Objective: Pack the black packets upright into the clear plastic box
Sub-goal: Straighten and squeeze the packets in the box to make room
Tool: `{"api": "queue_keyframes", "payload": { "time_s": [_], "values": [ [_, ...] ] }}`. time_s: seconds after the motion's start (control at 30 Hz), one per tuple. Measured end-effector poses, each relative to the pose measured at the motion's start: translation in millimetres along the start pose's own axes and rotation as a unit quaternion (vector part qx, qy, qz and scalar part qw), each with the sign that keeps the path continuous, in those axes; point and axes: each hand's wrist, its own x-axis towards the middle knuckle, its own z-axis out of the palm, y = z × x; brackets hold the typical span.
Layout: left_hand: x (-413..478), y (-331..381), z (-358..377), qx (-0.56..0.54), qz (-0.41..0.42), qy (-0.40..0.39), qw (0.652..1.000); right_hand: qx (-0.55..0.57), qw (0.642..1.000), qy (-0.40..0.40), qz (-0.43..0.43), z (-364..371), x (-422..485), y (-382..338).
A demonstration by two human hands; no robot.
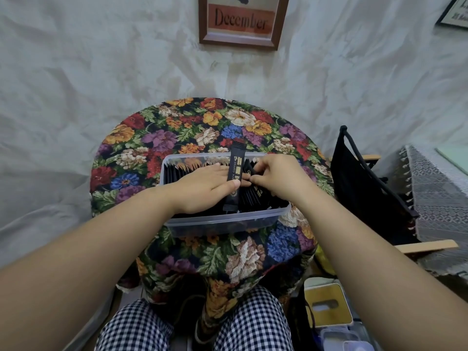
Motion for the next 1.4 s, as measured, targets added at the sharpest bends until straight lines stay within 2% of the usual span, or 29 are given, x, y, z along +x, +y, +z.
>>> {"api": "queue_keyframes", "payload": {
  "time_s": [0.27, 0.57, 0.77, 0.97, 1.03, 1.1, 1.2, 1.27, 1.33, 1.4],
  "values": [
    [0.1, 0.5, 0.4, -0.007, 0.0, -0.002, 1.0, 0.068, 0.997, -0.019, -0.012, -2.2, -12.8, 12.4],
    [-1.3, 5.2, -2.5, -0.021, -0.015, -0.001, 1.0, -0.064, 0.995, -0.055, -0.044, -5.2, -12.0, 13.0],
    [-2.3, 8.7, -4.4, -0.035, -0.025, 0.001, 0.999, -0.004, 0.997, -0.056, -0.056, -9.3, -19.8, 18.1],
    [-4.1, 12.6, -6.6, -0.081, -0.045, 0.009, 0.996, -0.023, 0.995, -0.056, -0.076, -6.5, -20.5, 19.9],
    [-5.6, 16.9, -9.1, -0.116, -0.068, 0.016, 0.991, 0.038, 0.997, -0.022, -0.068, -8.7, -21.7, 20.2],
    [-5.8, 22.3, -11.7, -0.138, -0.081, 0.02, 0.987, 0.162, 0.985, 0.023, -0.051, -11.1, -23.2, 18.9],
    [-3.1, 28.2, -12.9, -0.142, -0.089, 0.019, 0.986, 0.317, 0.947, 0.041, -0.043, -13.1, -25.3, 9.1],
    [-0.4, 29.6, -11.3, -0.128, -0.088, 0.021, 0.988, 0.415, 0.909, 0.033, -0.015, -15.8, -26.5, 1.4],
    [2.6, 30.0, -9.7, -0.118, -0.089, 0.024, 0.989, 0.47, 0.882, 0.022, 0.01, -18.2, -24.9, -2.6],
    [4.3, 30.2, -7.5, -0.094, -0.081, 0.052, 0.991, 0.471, 0.882, 0.01, 0.015, -19.5, -22.1, -2.3]
  ]
}}
